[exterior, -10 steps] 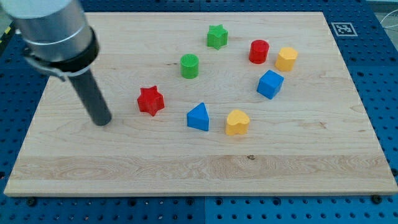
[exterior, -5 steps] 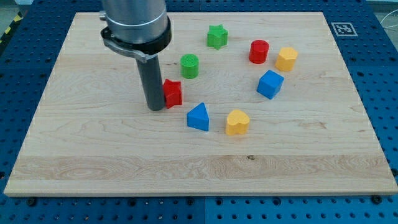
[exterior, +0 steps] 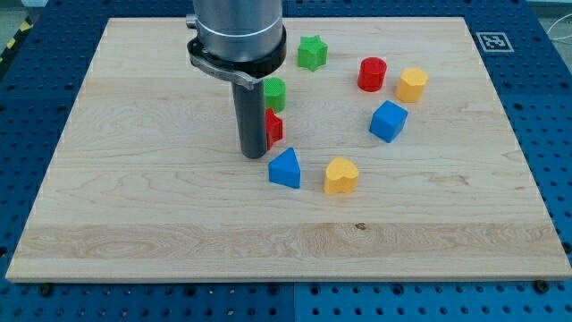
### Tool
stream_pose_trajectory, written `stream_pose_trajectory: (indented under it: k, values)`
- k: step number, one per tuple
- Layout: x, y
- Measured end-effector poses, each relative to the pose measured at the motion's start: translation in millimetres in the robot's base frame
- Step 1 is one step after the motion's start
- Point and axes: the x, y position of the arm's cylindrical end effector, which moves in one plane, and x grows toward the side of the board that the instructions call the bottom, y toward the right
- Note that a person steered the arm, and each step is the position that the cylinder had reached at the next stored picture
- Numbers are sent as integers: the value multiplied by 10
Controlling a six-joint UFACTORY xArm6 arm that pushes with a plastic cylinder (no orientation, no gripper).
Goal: Push the red star closer to the green circle
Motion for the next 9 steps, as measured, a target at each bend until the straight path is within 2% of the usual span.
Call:
stream_pose_trajectory:
  k: [3, 7, 9]
  values:
    - [75, -243]
    - [-521, -71]
    - [-522, -46]
